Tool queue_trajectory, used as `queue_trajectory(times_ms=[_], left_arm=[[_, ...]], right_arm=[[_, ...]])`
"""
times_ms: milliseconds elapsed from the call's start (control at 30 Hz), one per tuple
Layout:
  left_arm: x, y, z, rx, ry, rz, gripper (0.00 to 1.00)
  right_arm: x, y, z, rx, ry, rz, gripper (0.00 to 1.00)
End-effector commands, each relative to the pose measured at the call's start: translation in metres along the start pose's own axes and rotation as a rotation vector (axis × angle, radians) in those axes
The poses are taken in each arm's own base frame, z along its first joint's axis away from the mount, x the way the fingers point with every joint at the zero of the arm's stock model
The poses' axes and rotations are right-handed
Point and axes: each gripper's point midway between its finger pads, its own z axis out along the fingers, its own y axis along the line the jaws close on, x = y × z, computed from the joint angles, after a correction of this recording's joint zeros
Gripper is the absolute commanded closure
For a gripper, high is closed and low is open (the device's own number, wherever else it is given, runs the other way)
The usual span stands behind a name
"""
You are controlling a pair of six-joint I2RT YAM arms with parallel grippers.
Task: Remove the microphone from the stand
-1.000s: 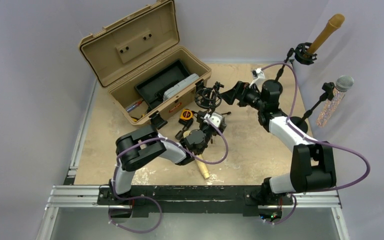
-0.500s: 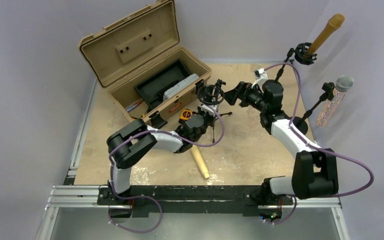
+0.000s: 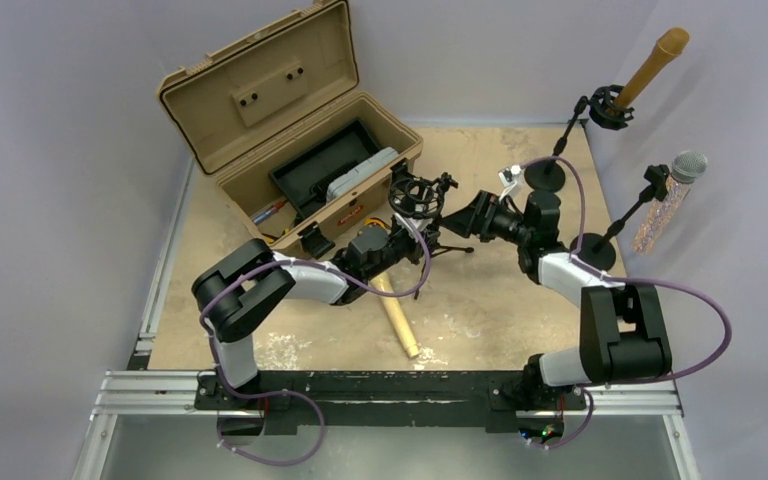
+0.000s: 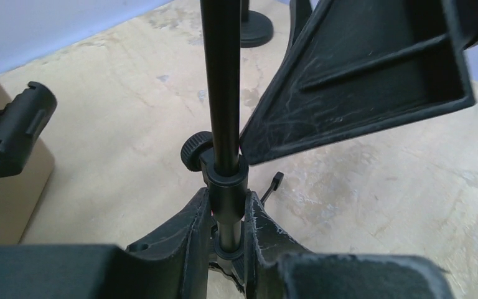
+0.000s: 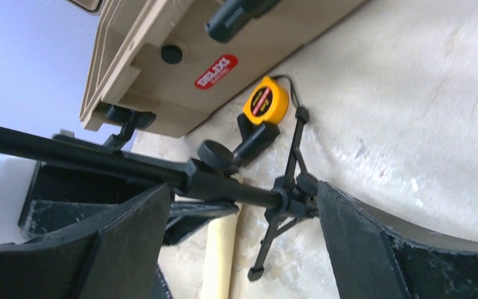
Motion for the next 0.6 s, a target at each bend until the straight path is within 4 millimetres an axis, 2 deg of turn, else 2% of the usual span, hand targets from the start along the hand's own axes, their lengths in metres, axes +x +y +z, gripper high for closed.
queue_trajectory(times_ms=[0, 100, 200, 300, 433, 567], left_arm=[[-0.001, -0.031, -0.008, 0.215, 0.009, -0.022, 1.0], [0.004, -0.031, -0.008, 0.223, 0.013, -0.007, 1.0], [0.007, -0.031, -0.008, 0.221, 0.013, -0.003, 1.0], [0.009, -0.03, -0.009, 0.214, 0.006, -0.009, 1.0], [0.011, -0.025, -0.011, 0.184, 0.005, -0.007, 1.0], [0.014, -0.023, -0.01, 0.174, 0.009, -0.016, 1.0]], right_arm=[[0.008, 0.014, -0.002, -0.099, 0.023, 0.058, 0.16], [0.02, 0.007, -0.001, -0.078, 0.059, 0.146, 0.23], [0.025, 0.01, -0.002, -0.084, 0.09, 0.227, 0.3], [0.007, 0.01, 0.003, -0.031, 0.074, 0.248, 0.3], [-0.023, -0.003, 0.0, 0.113, -0.005, 0.237, 0.28], [-0.021, -0.003, -0.002, 0.111, -0.01, 0.257, 0.28]])
